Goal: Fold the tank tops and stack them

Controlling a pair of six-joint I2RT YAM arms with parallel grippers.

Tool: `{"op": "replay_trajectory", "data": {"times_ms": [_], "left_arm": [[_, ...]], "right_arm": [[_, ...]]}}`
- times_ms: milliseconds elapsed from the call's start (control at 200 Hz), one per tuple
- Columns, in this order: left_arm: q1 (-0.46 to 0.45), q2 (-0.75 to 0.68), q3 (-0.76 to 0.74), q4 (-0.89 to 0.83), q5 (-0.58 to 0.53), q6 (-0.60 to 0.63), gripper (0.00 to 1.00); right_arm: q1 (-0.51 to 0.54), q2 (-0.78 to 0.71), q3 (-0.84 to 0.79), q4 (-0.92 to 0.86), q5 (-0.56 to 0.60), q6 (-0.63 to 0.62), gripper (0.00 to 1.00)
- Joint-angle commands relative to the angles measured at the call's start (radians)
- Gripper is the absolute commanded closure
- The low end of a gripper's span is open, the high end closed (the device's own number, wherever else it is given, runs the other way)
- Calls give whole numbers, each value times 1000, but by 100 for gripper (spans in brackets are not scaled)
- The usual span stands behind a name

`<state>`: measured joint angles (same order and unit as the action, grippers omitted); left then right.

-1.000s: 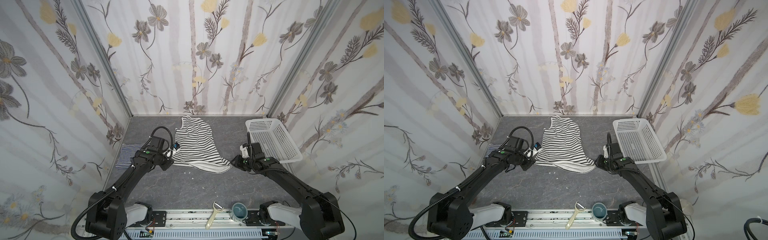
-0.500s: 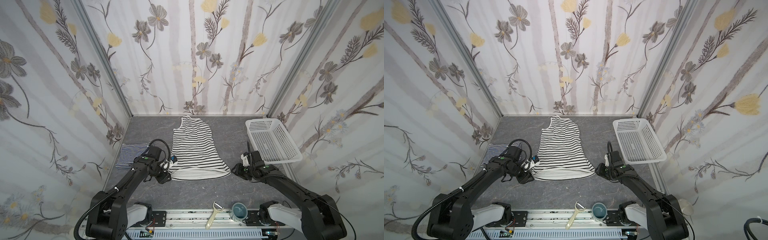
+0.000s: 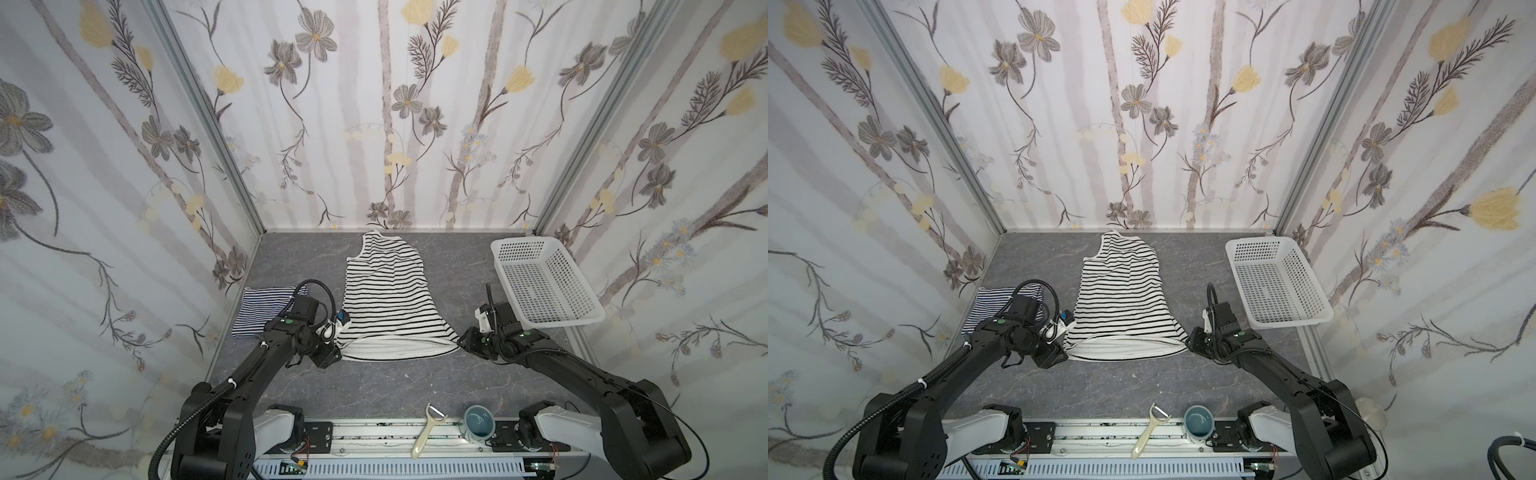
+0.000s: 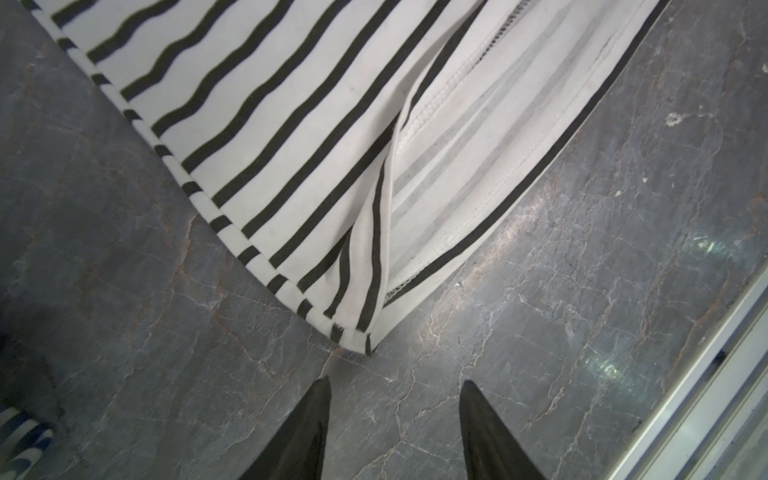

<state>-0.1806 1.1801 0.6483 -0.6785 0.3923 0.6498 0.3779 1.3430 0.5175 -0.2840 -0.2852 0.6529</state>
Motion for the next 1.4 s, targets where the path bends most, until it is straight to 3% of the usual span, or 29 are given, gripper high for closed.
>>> {"op": "replay_trajectory", "data": {"times_ms": [0,215,590,949,1394], "left_arm": [[-12,15,-1,75,-20,-41,48],[-83,-5,-15,250,-144,-144,48],[-268,15,-70,255,-301,-97,49],[-280,24,-115,290,-442,-51,48],[-278,1,-145,340,-451,-79,53]], "right_arm": [[11,2,0,2,31,-13,64],[23,11,-2,17,35,-10,64],[23,15,-7,20,38,-13,64],[24,24,-6,25,36,-18,64],[24,27,1,23,30,-31,64]]}}
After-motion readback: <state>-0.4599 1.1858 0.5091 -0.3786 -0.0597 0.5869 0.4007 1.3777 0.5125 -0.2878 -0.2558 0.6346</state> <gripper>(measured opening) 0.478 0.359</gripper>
